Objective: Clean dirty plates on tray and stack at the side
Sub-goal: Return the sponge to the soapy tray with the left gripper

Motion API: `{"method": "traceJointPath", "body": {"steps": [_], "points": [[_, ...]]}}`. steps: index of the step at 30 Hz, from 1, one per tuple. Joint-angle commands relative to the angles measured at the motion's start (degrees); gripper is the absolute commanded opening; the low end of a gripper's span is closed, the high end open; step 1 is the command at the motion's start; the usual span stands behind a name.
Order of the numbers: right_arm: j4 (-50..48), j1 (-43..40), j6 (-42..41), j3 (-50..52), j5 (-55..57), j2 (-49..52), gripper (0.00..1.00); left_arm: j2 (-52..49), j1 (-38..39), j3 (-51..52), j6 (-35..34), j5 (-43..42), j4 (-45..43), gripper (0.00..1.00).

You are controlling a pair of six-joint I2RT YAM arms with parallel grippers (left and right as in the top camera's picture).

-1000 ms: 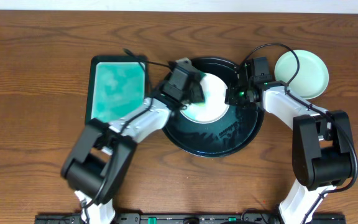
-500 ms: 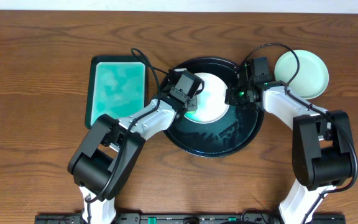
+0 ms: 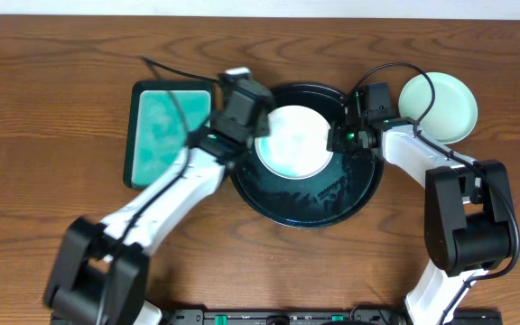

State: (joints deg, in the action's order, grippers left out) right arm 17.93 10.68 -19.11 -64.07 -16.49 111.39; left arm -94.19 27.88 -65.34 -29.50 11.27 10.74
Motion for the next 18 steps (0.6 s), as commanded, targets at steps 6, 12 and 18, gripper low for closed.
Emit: {"method": "traceJointPath", "body": {"steps": [6, 12, 18], "points": [[0.8, 0.4, -0.6, 0.8, 3.1, 3.2, 0.01, -0.5, -17.2, 1.1, 0.4, 1.5, 10.3, 0.07], [0.7, 0.6, -0.6, 0.8, 3.1, 3.2, 0.01, -4.5, -23.5, 2.4, -0.5, -3.6, 11.3, 0.07], [0.7, 0.6, -0.6, 0.8, 3.1, 3.2, 0.01, -11.4, -24.1, 2.4, -0.5, -3.6, 9.3, 0.07]]}}
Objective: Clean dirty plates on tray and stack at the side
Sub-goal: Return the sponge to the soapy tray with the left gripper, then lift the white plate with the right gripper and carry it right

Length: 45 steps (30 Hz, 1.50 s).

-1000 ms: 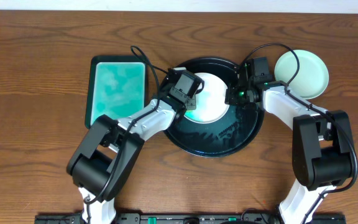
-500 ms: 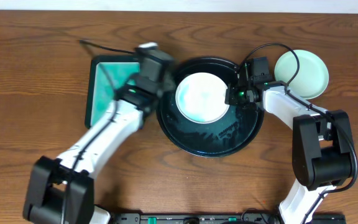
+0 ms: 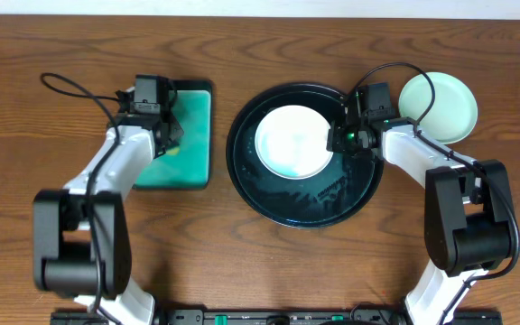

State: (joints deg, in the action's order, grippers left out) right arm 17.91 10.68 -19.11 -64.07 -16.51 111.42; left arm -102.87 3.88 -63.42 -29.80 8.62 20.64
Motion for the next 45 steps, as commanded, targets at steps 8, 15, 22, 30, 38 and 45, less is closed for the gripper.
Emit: {"method": "traceJointPath", "body": {"steps": [8, 15, 22, 30, 38, 45], "points": [[-0.6, 0.6, 0.3, 0.7, 3.2, 2.9, 0.01, -1.7, -0.1, -0.3, 2.4, -0.9, -1.6, 0.54], [-0.8, 0.6, 4.4, 0.6, 4.1, -1.7, 0.01, 10.2, -0.1, -0.4, 2.8, -0.9, 0.6, 0.66], [-0.3, 1.6, 10.3, 0.6, 10.8, -11.1, 0.01, 17.8, -0.1, -0.4, 2.8, -0.9, 1.0, 0.77], [-0.5, 8.7, 25.4, 0.6, 32.8, -19.8, 0.01, 17.9, -0.1, -0.4, 2.8, -0.9, 1.7, 0.78], [-2.1, 20.0, 39.1, 0.6, 61.1, -21.1, 0.01, 17.9, -0.1, -0.4, 2.8, -0.9, 1.6, 0.78], [-8.4, 28.2, 55.7, 0.6, 78.3, -21.1, 0.01, 17.9, -0.1, -0.4, 2.8, -0.9, 1.6, 0.79]]}}
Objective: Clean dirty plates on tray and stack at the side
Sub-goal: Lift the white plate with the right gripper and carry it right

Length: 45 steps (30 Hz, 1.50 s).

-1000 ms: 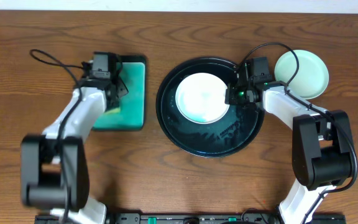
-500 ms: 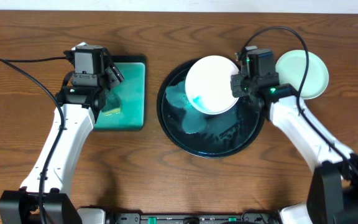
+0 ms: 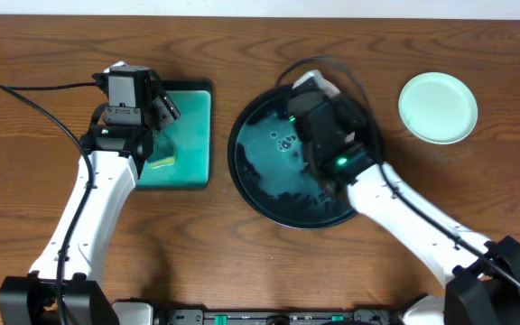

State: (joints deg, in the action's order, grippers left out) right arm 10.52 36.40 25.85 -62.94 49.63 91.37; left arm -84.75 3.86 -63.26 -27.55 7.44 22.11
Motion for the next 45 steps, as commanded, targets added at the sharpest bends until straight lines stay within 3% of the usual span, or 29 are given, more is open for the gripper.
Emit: {"method": "traceJointPath", "body": {"steps": [1, 6, 17, 21, 24, 30, 33, 40, 42, 45], "points": [[-1.6, 3.3, 13.0, -0.5, 13.4, -1.0, 0.01, -0.2, -0.1, -0.6, 0.5, 0.3, 0.2, 0.79], [-8.7, 7.2, 23.6, -0.5, 22.4, -1.0, 0.01, -0.2, -0.1, -0.6, 0.5, 0.3, 0.2, 0.79], [-25.2, 12.0, 43.9, -0.5, 26.1, -1.0, 0.01, -0.2, -0.1, -0.6, 0.5, 0.3, 0.2, 0.79], [-26.3, 12.1, 43.7, -0.5, 26.1, -1.0, 0.01, -0.2, -0.1, -0.6, 0.5, 0.3, 0.2, 0.79], [-22.3, 12.0, 38.9, -0.5, 25.7, -1.0, 0.01, -0.2, -0.1, -0.6, 0.5, 0.3, 0.2, 0.79], [-2.6, 12.0, 23.4, -0.3, 18.7, -0.8, 0.01, -0.2, -0.1, -0.6, 0.5, 0.3, 0.2, 0.79], [-2.4, 12.1, 26.5, -0.3, 21.7, -0.7, 0.01, -0.2, -0.1, -0.6, 0.5, 0.3, 0.2, 0.79], [-10.6, 12.3, 47.5, -0.3, 29.1, -0.7, 0.01, -0.2, -0.1, -0.6, 0.5, 0.3, 0.2, 0.79], [-11.5, 12.8, 47.2, -0.3, 28.4, -0.7, 0.01, -0.2, -0.1, -0.6, 0.5, 0.3, 0.2, 0.79], [-9.7, 13.2, 40.5, -0.3, 25.2, -0.6, 0.01, -0.2, -0.1, -0.6, 0.5, 0.3, 0.2, 0.79]]}}
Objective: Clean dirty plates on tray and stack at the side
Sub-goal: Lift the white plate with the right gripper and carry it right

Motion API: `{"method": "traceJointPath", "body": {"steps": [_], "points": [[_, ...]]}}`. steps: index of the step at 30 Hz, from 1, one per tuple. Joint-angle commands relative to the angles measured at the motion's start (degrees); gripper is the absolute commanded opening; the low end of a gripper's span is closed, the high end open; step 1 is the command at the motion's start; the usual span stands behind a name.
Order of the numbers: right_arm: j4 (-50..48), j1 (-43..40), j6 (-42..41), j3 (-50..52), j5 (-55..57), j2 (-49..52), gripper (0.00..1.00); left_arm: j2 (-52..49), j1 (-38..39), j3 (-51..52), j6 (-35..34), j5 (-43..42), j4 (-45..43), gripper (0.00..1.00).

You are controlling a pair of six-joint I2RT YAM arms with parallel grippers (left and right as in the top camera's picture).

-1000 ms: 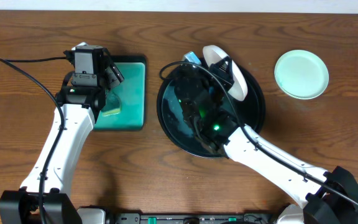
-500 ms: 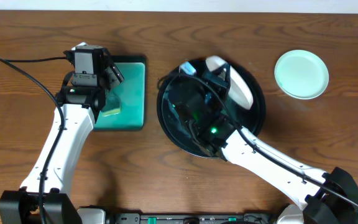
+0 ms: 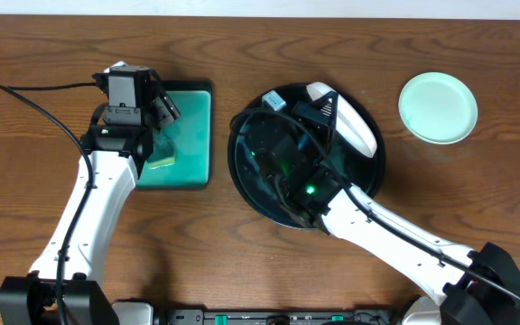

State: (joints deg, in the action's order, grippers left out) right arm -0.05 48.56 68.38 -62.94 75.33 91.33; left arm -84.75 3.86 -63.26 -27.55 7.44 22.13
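A pale plate stands tilted on edge over the upper right part of the dark round tray, with my right gripper shut on its rim. The right arm crosses the tray and hides much of it. Another pale green plate lies flat on the table to the right of the tray. My left gripper hangs open over the green mat, holding nothing. A yellowish sponge lies on the mat beside the left wrist.
The tray's floor looks wet and dark, with a few reflections. A black cable runs from the left arm across the table's left side. Bare wooden table surrounds the mat, the tray and the side plate.
My right arm has shifted lower over the tray, and the plate now shows tilted on edge at the tray's upper right. The left arm and the sponge have not moved.
At first my left gripper was on the plate lying in the tray while the right gripper sat at the plate's right rim. The left arm then stood over the green mat with the sponge. Later the right arm covered the tray, and now holds the plate tilted.
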Motion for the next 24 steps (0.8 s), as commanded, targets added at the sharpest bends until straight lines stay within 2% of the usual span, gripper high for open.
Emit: {"method": "traceJointPath", "body": {"steps": [1, 5, 7, 12, 16, 19, 24], "points": [[3.5, 1.0, -6.2, -0.3, -2.9, -0.6, 0.01, -0.2, -0.1, -0.6, 0.5, 0.3, 0.2, 0.79], [15.1, 0.7, -19.2, -0.3, -14.3, -0.6, 0.01, -0.2, -0.1, -0.6, 0.5, 0.3, 0.2, 0.79], [16.6, 0.0, -23.3, -0.3, -15.0, -0.6, 0.01, -0.2, -0.1, -0.6, 0.5, 0.3, 0.2, 0.79], [11.2, -5.1, -25.6, -0.3, -15.2, -0.6, 0.01, -0.2, -0.1, -0.6, 0.5, 0.3, 0.2, 0.79], [1.8, -13.2, -36.3, -0.3, -18.9, -0.9, 0.01, -0.2, -0.1, -0.6, 0.5, 0.3, 0.2, 0.79], [1.4, -20.3, -45.0, -0.3, -32.3, -1.4, 0.01, -0.2, -0.1, -0.6, 0.5, 0.3, 0.2, 0.79], [5.2, -35.6, -64.7, -0.3, -61.8, -1.5, 0.01, -0.2, -0.1, -0.6, 0.5, 0.3, 0.2, 0.79]]}}
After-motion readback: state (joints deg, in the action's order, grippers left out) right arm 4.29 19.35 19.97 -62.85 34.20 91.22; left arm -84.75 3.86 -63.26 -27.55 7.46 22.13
